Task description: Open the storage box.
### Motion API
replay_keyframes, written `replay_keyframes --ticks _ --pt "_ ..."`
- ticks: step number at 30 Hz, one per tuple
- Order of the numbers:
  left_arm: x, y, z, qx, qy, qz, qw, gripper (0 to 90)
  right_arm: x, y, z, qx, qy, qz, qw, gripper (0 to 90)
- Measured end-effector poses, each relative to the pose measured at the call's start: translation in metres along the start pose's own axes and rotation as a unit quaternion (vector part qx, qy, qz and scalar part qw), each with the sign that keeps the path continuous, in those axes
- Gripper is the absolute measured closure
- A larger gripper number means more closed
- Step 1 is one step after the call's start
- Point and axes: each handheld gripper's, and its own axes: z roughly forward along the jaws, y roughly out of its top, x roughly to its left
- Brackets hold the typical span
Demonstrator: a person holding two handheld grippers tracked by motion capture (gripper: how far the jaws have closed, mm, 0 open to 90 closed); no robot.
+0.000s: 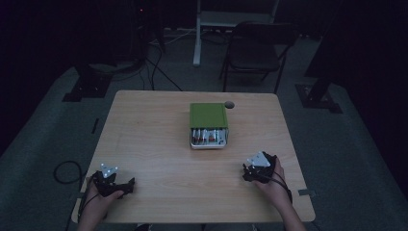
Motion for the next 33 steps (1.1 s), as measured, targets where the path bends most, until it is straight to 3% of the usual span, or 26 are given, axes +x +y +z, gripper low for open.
replay_keyframes --ticks 7,17,19,25,33 --pt "0.0 0.0 0.0 0.0 0.0 0.0 1.0 0.0 0.015 0.01 0.001 -0.01 -0.014 -0.048 0.9987 11.5" --pt "0.0 0.0 0.0 0.0 0.0 0.0 1.0 0.0 0.032 0.025 -0.002 -0.031 -0.041 -0.115 0.992 13.7" --pt "0.0 0.0 0.0 0.0 0.0 0.0 1.0 0.0 0.034 0.026 -0.002 -0.033 -0.041 -0.119 0.9915 13.9" --pt "0.0 0.0 0.0 0.0 0.0 0.0 1.0 0.0 0.048 0.034 -0.001 -0.044 -0.055 -0.171 0.9827 14.5" --pt "0.0 0.0 0.0 0.0 0.0 0.0 1.0 0.0 0.065 0.042 0.0 -0.054 -0.05 -0.201 0.9767 16.3"
